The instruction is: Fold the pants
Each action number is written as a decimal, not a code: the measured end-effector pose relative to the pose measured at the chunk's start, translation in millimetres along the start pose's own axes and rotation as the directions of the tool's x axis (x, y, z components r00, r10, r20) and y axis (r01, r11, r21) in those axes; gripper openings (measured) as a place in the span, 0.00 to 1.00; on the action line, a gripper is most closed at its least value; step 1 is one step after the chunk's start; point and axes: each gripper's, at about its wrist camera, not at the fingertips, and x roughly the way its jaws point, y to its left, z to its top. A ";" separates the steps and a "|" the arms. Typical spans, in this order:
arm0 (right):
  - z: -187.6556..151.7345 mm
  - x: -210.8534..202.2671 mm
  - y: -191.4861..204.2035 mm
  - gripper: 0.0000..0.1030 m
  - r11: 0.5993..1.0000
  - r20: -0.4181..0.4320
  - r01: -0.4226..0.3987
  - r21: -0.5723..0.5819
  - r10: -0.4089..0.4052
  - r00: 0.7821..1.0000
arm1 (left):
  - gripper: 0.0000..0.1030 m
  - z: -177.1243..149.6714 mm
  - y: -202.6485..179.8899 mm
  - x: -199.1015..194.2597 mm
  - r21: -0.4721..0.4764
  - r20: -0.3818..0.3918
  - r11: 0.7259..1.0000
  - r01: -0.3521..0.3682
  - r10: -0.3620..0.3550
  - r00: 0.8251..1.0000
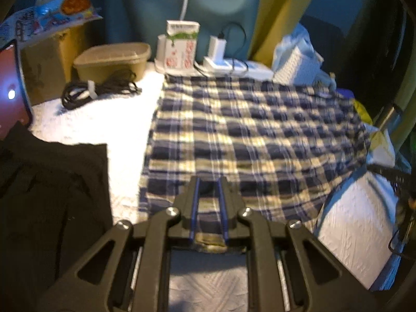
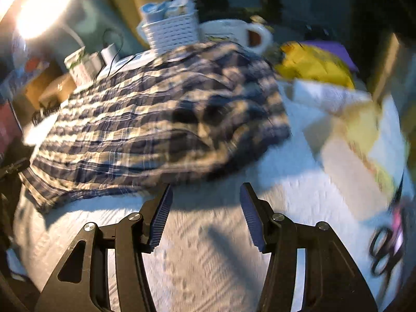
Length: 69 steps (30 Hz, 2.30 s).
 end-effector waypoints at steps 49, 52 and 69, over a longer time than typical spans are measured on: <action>122.9 -12.9 211.9 0.20 0.972 0.334 -0.157 -0.175 0.208 0.919 | 0.62 16.9 91.1 -28.0 -0.065 0.103 0.998 -0.016 0.022 0.994; 116.5 19.8 262.3 0.20 0.951 0.255 -0.182 -0.250 0.246 0.935 | 0.62 16.7 100.2 -33.2 -0.070 0.107 0.997 -0.014 0.022 0.994; 59.9 57.0 312.0 0.72 0.826 -0.008 -0.271 -0.494 0.308 0.951 | 0.62 38.2 87.5 -19.6 -0.016 0.083 1.000 0.018 -0.017 0.996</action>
